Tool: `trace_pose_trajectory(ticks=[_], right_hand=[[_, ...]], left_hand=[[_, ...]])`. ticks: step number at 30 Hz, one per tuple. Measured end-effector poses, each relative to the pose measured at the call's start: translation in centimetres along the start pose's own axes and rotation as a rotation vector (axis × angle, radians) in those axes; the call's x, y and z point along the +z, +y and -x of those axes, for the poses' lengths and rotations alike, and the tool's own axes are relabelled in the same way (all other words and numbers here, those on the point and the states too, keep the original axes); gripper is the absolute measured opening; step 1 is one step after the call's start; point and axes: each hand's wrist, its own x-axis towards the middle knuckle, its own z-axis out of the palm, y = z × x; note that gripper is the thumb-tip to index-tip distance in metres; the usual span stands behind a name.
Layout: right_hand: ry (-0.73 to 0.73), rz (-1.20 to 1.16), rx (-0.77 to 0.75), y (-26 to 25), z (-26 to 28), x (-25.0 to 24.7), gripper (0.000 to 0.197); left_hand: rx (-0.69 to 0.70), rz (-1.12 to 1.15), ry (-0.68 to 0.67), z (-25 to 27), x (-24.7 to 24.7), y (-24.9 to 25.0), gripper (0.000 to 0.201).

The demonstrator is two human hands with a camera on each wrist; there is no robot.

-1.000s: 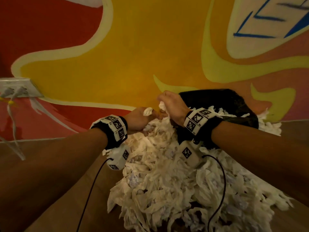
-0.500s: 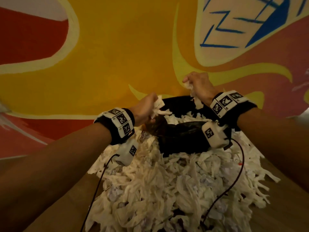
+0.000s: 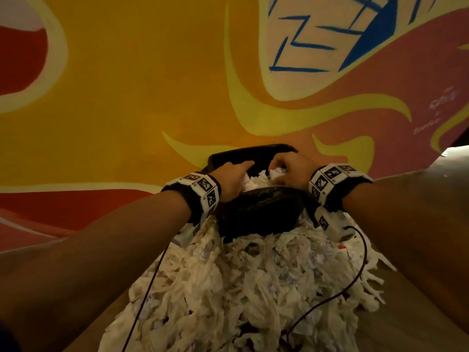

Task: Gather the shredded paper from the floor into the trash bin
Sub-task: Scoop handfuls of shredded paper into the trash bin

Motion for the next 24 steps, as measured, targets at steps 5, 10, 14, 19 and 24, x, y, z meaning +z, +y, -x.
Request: trace_pose_trajectory(ticks=[5,10,14,19,24], right_hand=[[-0.054,0.063,0.031,1.0,-0.9,0.5,0.016],[-0.126,0.239,0.110,1.3,-1.9,0.9,0.005],[-0.148,0.164,0.177,1.4,-2.2,0.9,0.011],[-0.252,0.085,0.192,0.5,-1.5,1.1,0.034],[-0.349,0.092,0.215,-1.4,-0.6,1.3,0.039]], left_hand=[[0.049,-0.260,0.143,-1.2,-0.4,-0.5,0.032],[0.089,-0.046,0.135,-1.9,0.2,-0.5,0.025],[0.047,0.011,0.008,-2.8,0.9,0.1,0.040],[0.012,0.074,0.006,-3.9,0.7,0.1,0.043],[-0.111,0.015,-0.252,-4.2,1.5,2.0,0.046]])
